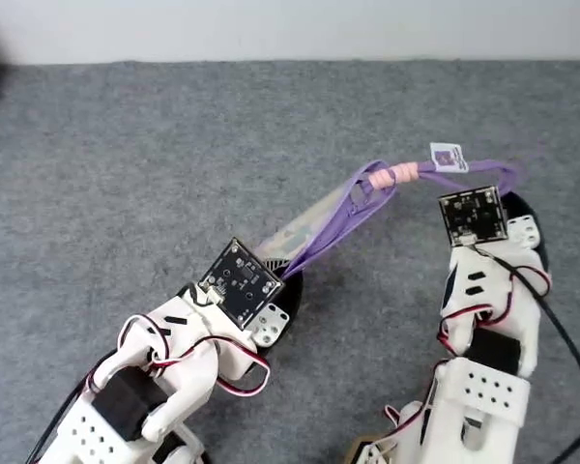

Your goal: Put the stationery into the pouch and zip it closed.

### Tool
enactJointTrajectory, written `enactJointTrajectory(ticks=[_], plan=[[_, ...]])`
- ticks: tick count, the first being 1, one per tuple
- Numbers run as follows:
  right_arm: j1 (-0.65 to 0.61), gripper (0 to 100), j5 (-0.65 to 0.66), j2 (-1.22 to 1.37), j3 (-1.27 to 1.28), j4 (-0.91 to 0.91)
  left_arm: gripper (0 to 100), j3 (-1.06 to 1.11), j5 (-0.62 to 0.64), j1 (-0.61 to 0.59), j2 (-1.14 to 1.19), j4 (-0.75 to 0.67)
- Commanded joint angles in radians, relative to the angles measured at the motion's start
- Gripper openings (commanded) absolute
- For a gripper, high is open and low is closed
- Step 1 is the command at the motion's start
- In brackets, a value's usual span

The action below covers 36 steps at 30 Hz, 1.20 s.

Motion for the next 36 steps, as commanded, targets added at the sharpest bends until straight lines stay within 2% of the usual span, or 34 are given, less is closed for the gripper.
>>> enactJointTrajectory(ticks=[1,5,8,13,16,19,22,25,28,33,36], plan=[[-0.019,10.1,0.006,-0.094,-0.103,0.297,1,-0.028,0.014,-0.011,0.002,0.006],[-0.021,29.2,0.003,-0.243,-0.110,0.544,1,-0.028,0.014,-0.011,0.008,0.006],[-0.031,35.5,0.003,-0.374,-0.109,0.608,1,-0.027,0.014,-0.011,0.009,0.006],[-0.173,30.5,0.005,-0.549,-0.104,0.648,1,-0.027,0.014,-0.011,0.011,0.006],[-0.291,25.1,0.008,-0.565,-0.089,0.630,1,-0.027,0.014,-0.011,0.008,0.006],[-0.357,21.5,0.005,-0.530,-0.057,0.553,1,-0.027,0.014,-0.011,0.005,0.006],[-0.367,21.0,0.006,-0.472,-0.044,0.484,1,-0.028,0.014,-0.011,0.003,0.006],[-0.367,21.0,0.005,-0.438,-0.063,0.495,1,-0.028,0.012,-0.011,0.003,0.006],[-0.363,21.0,0.002,-0.435,-0.120,0.567,1,-0.028,0.012,-0.011,0.005,0.006],[-0.371,20.9,-0.100,-0.424,-0.252,0.702,1,-0.028,0.012,-0.011,0.009,0.006],[-0.418,20.9,-0.120,-0.424,-0.261,0.719,1,-0.028,0.012,-0.011,0.009,0.006]])
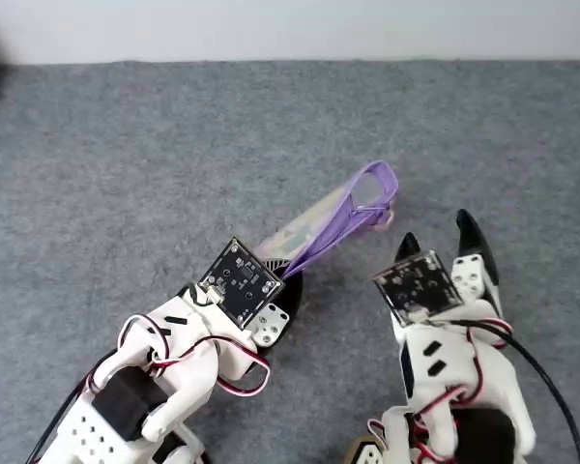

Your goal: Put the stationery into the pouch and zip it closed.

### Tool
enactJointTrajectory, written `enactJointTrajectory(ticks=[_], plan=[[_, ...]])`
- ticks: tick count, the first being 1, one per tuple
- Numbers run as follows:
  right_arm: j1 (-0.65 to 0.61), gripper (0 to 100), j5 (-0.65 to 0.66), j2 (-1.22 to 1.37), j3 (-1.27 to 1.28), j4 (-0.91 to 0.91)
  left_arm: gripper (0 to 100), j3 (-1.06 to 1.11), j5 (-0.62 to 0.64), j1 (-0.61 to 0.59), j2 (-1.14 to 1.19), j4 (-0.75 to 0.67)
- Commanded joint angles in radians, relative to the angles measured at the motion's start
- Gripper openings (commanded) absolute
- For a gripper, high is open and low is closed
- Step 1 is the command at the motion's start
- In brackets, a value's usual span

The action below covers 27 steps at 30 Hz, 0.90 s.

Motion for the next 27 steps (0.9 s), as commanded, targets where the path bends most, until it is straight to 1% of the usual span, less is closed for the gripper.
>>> enactJointTrajectory(ticks=[1,5,8,11,16,20,22,26,27], plan=[[-0.065,20.9,-0.046,0.027,-0.055,0.019,1,-0.028,0.009,-0.011,0.009,0.006],[-0.168,20.8,-0.103,0.028,-0.052,0.019,1,-0.030,0.008,-0.011,0.009,0.006],[-0.217,20.8,-0.130,0.028,-0.021,0.019,1,-0.030,0.008,-0.011,0.009,0.006],[-0.219,20.8,-0.141,0.028,0.038,-0.016,1,-0.031,0.008,-0.011,0.009,0.006],[-0.217,20.8,-0.141,0.028,0.132,-0.153,1,-0.031,0.008,-0.011,0.009,0.006],[-0.214,20.3,-0.138,0.028,0.189,-0.209,1,-0.031,0.008,-0.011,0.011,0.006],[-0.205,15.4,-0.140,0.028,0.195,-0.219,1,-0.031,0.006,-0.011,0.011,0.006],[-0.200,1.0,-0.137,0.028,0.193,-0.231,1,-0.031,0.006,-0.011,0.011,0.006],[-0.200,0.6,-0.137,0.028,0.193,-0.231,1,-0.031,0.006,-0.011,0.011,0.006]])
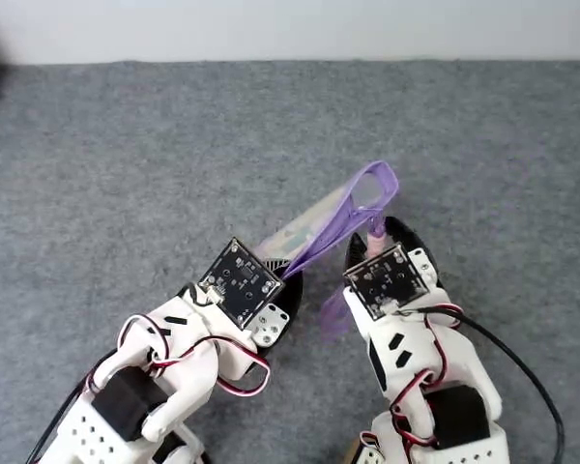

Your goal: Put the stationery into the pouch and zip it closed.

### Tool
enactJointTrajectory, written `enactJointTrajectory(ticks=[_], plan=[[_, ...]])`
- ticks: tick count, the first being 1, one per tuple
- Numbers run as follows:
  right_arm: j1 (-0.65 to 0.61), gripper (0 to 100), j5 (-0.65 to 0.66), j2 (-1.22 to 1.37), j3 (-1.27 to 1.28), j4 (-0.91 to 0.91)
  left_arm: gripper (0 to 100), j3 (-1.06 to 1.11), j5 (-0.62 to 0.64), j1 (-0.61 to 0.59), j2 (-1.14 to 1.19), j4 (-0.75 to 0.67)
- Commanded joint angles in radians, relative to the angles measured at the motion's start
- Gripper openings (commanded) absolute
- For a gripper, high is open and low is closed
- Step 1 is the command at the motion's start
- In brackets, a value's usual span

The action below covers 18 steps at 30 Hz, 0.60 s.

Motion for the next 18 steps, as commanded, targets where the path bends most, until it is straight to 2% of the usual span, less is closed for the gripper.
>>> enactJointTrajectory(ticks=[1,5,10,18], plan=[[0.005,1.6,-0.005,0.021,-0.006,-0.022,1,-0.031,0.006,-0.011,0.011,0.006],[0.059,0.6,-0.002,0.019,-0.008,-0.022,1,-0.033,0.005,-0.011,0.011,0.009],[0.203,0.8,0.063,0.021,-0.003,-0.030,1,-0.033,0.005,-0.012,0.006,0.011],[0.341,0.8,0.068,0.174,0.037,-0.249,1,-0.031,0.005,-0.012,0.005,0.012]])
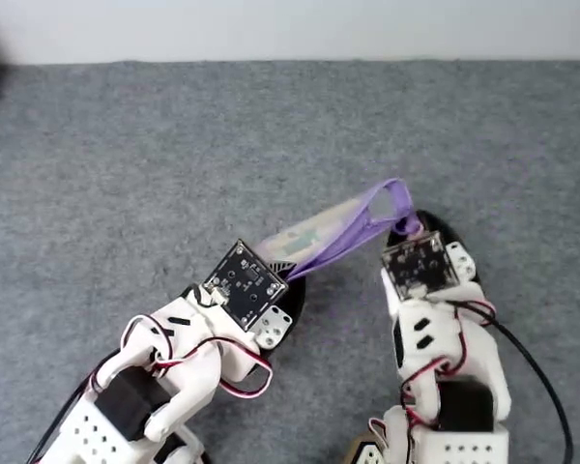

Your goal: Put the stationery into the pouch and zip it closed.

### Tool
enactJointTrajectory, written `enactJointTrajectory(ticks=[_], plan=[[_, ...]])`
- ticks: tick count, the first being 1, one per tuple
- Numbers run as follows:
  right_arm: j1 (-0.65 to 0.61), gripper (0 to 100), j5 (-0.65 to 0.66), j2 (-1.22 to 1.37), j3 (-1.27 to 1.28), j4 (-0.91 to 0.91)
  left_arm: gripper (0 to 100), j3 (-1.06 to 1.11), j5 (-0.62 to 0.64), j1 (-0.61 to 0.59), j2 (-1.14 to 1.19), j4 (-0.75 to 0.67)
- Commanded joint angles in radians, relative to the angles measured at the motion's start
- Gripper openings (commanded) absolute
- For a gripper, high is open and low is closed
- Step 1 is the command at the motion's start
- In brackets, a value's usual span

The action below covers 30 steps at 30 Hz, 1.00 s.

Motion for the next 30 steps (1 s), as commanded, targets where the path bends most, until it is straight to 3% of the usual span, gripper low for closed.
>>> enactJointTrajectory(ticks=[1,9,23,30], plan=[[0.085,0.8,0.011,0.137,-0.003,-0.127,1,-0.031,0.005,-0.014,-0.005,0.014],[0.217,0.8,0.008,0.458,-0.068,-0.355,1,-0.031,0.005,-0.014,-0.006,0.014],[0.375,0.8,0.002,0.848,-0.316,-0.429,1,-0.030,0.005,-0.014,-0.006,0.014],[0.352,0.8,0.009,0.878,-0.319,-0.443,1,-0.030,0.003,-0.014,-0.006,0.008]])
